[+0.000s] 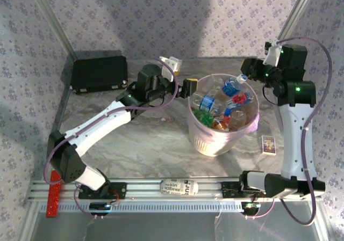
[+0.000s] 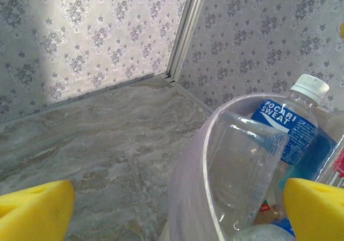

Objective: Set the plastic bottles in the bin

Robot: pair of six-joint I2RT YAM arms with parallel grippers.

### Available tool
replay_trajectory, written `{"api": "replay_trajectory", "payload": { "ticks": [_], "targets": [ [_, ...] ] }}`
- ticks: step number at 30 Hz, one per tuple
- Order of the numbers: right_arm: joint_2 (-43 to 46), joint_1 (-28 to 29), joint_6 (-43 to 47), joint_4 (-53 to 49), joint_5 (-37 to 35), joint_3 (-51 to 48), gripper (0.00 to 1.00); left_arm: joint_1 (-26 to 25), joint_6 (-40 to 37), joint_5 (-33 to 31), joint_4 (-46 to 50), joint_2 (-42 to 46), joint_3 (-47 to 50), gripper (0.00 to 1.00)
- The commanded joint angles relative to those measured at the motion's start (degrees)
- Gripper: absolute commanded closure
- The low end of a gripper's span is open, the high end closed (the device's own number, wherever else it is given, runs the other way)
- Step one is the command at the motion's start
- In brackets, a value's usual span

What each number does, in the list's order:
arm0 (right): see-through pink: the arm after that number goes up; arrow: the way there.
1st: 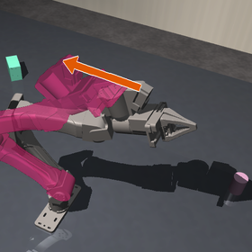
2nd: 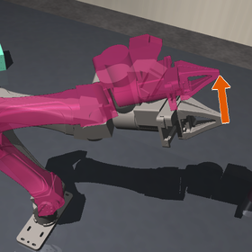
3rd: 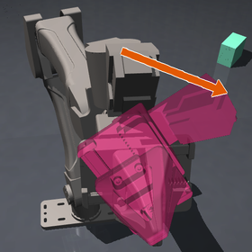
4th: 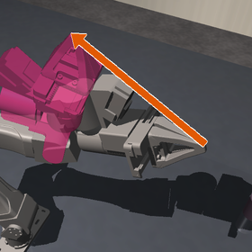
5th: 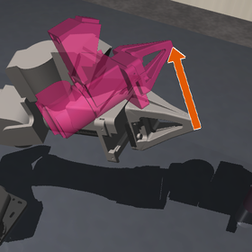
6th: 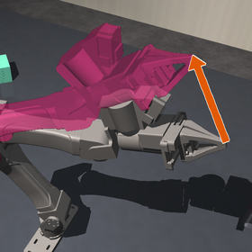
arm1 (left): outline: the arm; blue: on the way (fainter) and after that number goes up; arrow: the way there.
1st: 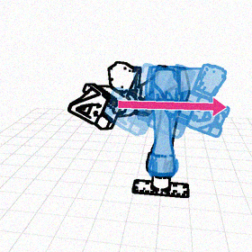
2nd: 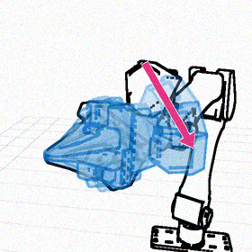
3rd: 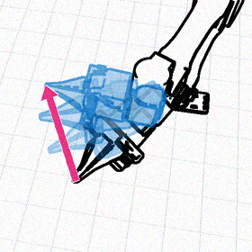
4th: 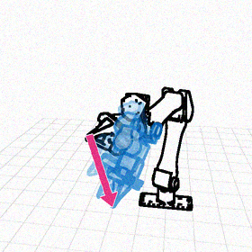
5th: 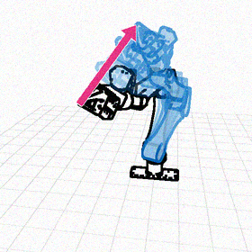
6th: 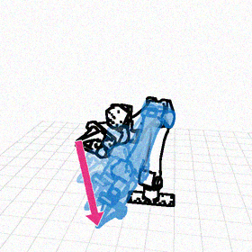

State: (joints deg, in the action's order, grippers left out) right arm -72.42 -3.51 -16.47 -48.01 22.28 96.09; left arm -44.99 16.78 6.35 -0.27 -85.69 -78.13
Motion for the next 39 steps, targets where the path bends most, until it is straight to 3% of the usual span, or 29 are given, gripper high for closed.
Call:
{"api": "replay_trajectory", "payload": {
  "ticks": [1,10,14,20,25,28,34,39],
  "targets": [
    [-0.9,0.5,0.5,-0.1,3.3,-2.1,0.67,0.2,3.2,0.4,-3.3,2.3,2.2,0.02],
    [2.0,4.6,-2.5,3.0,3.2,-11.8,0.69,0.1,4.6,-0.1,-4.3,3.0,4.6,0.02],
    [2.4,3.5,-1.6,0.6,2.0,-7.0,0.68,0.2,4.0,-0.6,-3.7,3.5,4.3,0.02],
    [3.1,-3.3,-0.7,-6.6,0.7,-1.3,0.53,1.5,3.9,-2.5,-2.3,5.7,4.5,0.01],
    [8.1,-9.7,-2.8,-9.4,4.0,-8.1,0.43,5.7,4.7,-2.6,0.0,10.3,6.6,0.00],
    [10.5,-11.7,-2.3,-13.1,6.6,-10.6,0.27,9.6,5.5,-3.1,4.1,13.6,7.9,0.00],
    [13.4,-12.0,-1.8,-14.3,12.7,-15.6,0.20,18.2,6.0,-4.7,13.8,21.2,12.3,0.00],
    [13.2,-10.9,-2.1,-13.4,13.9,-18.4,0.18,24.2,6.4,-4.4,18.4,27.7,17.1,0.00]
  ]
}}
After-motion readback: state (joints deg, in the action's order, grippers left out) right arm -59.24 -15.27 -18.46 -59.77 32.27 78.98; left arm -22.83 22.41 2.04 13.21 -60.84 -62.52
